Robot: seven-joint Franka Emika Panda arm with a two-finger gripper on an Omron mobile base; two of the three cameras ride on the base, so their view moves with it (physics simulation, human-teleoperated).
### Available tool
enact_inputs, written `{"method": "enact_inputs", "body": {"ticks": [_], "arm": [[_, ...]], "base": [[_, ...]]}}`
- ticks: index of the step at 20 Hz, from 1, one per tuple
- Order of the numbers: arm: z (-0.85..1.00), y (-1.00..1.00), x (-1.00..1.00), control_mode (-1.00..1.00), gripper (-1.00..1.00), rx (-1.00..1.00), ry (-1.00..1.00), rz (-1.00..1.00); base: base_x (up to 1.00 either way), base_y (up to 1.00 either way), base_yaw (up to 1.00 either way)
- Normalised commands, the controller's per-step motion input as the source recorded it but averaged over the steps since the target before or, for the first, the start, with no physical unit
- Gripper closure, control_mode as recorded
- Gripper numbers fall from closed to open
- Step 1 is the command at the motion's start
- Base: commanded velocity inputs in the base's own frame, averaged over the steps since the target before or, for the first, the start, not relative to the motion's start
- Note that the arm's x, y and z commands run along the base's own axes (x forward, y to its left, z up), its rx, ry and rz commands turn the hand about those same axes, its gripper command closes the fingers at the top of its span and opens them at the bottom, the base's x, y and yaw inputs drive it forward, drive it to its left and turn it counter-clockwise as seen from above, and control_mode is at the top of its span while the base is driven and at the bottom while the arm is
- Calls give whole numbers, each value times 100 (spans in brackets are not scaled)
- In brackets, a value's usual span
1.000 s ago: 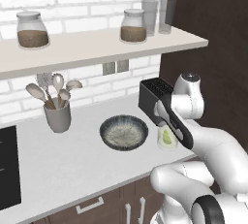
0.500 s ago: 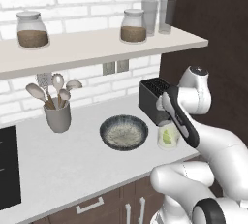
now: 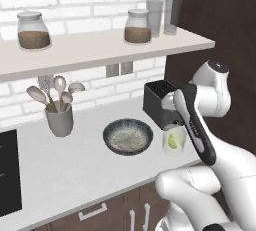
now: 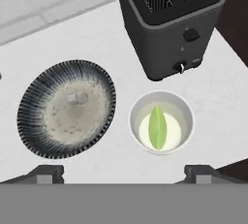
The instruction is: Grab a lemon wedge from the fridge and one ice cube from the ice bowl, and put them in the glass of lemonade.
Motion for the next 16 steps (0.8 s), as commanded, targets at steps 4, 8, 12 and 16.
{"method": "enact_inputs", "body": {"ticks": [4, 8, 12, 16], "arm": [[41, 53, -52, -100, -100, 10, -6, 15], [5, 92, -9, -100, -100, -1, 9, 18], [1, 83, 4, -100, -100, -9, 19, 12], [-19, 39, 57, -100, -100, -11, 27, 2]], "base": [[0, 0, 0], [0, 0, 0], [0, 0, 0], [0, 0, 0]]}}
